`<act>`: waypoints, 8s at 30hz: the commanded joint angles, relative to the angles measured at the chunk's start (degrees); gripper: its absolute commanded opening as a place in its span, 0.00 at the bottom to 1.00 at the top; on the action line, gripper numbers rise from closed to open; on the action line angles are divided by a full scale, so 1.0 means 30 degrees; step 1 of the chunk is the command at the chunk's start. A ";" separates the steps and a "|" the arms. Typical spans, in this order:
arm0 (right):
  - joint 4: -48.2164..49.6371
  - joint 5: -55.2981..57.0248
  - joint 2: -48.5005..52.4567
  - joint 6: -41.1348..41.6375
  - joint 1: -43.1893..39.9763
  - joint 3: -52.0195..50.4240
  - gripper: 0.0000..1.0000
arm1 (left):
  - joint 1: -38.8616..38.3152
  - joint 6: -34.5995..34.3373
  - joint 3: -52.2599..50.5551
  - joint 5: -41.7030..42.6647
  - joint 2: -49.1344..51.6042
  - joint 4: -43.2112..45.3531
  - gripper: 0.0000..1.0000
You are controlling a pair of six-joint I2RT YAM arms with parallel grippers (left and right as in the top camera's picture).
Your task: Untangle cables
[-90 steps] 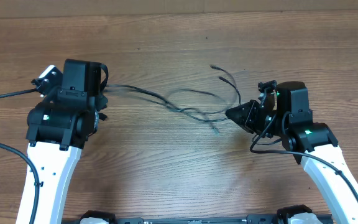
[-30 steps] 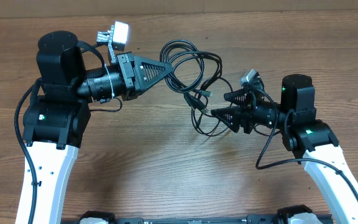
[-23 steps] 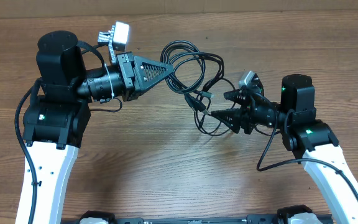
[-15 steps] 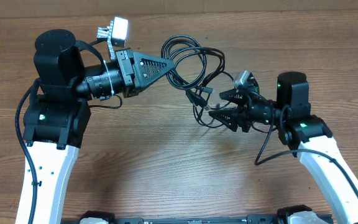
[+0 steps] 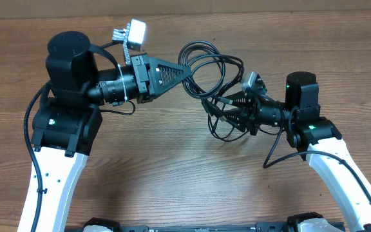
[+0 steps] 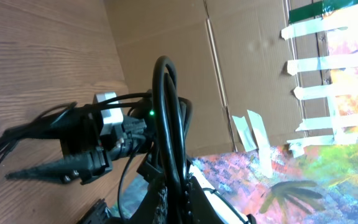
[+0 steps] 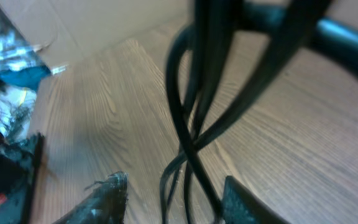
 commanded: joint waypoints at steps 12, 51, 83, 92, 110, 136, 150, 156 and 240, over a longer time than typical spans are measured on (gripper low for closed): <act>-0.1166 -0.0321 0.0058 -0.0015 -0.0015 0.0321 0.05 | -0.0342 -0.0532 0.0291 -0.0262 -0.0015 0.0211 0.04; 0.2215 -0.2681 0.1741 -0.0080 0.0612 0.0328 0.54 | -0.0612 -0.1275 0.0291 -0.0277 -0.0015 0.0211 0.04; 0.1231 0.0335 0.1807 0.0488 0.1574 0.0321 0.57 | -0.0947 -0.2171 0.0291 -0.1355 -0.0015 0.0539 0.04; 0.2645 0.0124 0.1807 0.0495 0.1581 0.0328 0.61 | -0.0976 -0.5588 0.0291 -0.1326 -0.0007 0.3694 0.04; 0.3774 0.0131 0.1807 0.1377 0.1574 0.0328 0.04 | -0.0947 -0.4495 0.0291 -0.1698 -0.0007 0.4452 0.04; 0.5931 -0.2747 0.0605 0.9092 0.1574 0.0328 0.09 | -0.0933 0.4947 0.0291 -2.0822 -0.0007 -1.1373 0.04; 0.9333 -0.2324 0.0597 0.9092 0.1574 0.0328 0.10 | -0.0991 1.1125 0.0291 -1.5446 -0.0007 -1.4914 0.04; 0.8298 -0.2295 0.0597 0.9092 0.1574 0.0328 0.11 | -0.0984 1.1096 0.0291 -1.5373 -0.0007 -1.4783 0.04; 0.3402 0.8342 0.8874 -0.0648 0.6914 0.0299 0.21 | -0.0984 0.3730 0.0284 -1.2626 0.0707 -1.3675 0.04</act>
